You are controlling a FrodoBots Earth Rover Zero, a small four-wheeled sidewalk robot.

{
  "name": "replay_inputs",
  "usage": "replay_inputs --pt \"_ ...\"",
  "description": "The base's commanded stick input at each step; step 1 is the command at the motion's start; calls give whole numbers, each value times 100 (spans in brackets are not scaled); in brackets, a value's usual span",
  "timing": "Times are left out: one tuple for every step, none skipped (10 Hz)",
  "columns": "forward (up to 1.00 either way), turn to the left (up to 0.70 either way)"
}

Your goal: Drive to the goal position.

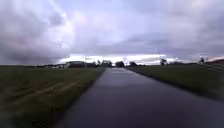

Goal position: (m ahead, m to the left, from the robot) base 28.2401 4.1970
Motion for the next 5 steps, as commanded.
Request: replay_inputs --pt "70 0" --pt "70 0" --pt "70 0" --pt "70 0" --pt "70 0"
